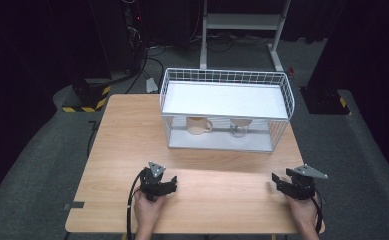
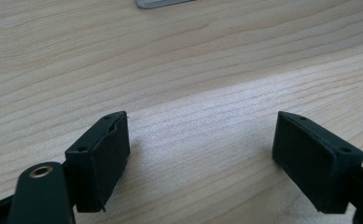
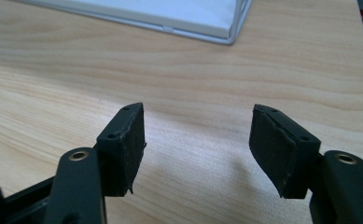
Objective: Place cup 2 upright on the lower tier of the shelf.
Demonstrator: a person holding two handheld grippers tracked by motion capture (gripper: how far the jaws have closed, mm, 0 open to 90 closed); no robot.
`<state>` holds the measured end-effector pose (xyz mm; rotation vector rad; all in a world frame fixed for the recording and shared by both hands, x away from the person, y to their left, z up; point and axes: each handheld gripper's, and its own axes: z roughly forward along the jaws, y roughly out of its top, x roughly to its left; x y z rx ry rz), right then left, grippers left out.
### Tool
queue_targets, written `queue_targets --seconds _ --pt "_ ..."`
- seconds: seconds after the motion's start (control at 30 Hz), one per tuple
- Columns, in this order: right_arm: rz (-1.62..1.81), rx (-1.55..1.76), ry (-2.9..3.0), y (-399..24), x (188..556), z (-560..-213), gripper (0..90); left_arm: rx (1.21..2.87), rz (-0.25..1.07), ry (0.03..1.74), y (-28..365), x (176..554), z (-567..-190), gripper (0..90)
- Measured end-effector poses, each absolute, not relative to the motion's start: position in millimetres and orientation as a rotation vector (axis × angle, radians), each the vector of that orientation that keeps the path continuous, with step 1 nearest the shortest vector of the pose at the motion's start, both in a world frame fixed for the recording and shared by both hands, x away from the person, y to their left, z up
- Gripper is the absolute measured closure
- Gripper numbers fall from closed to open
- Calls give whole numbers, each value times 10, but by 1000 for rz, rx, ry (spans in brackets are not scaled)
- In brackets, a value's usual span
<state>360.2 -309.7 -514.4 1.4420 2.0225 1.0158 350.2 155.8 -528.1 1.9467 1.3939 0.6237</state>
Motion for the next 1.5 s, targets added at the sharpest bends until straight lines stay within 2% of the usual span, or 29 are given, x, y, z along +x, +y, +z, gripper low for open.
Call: queue_targets --seconds 0.87,1.5 --pt "878 1445 2074 -3048 3672 -5227 295 1946 626 1394 1557 3500 -5281 193" --pt "877 1444 2075 -3049 3675 -5227 290 1947 620 1394 1557 3506 -5281 190"
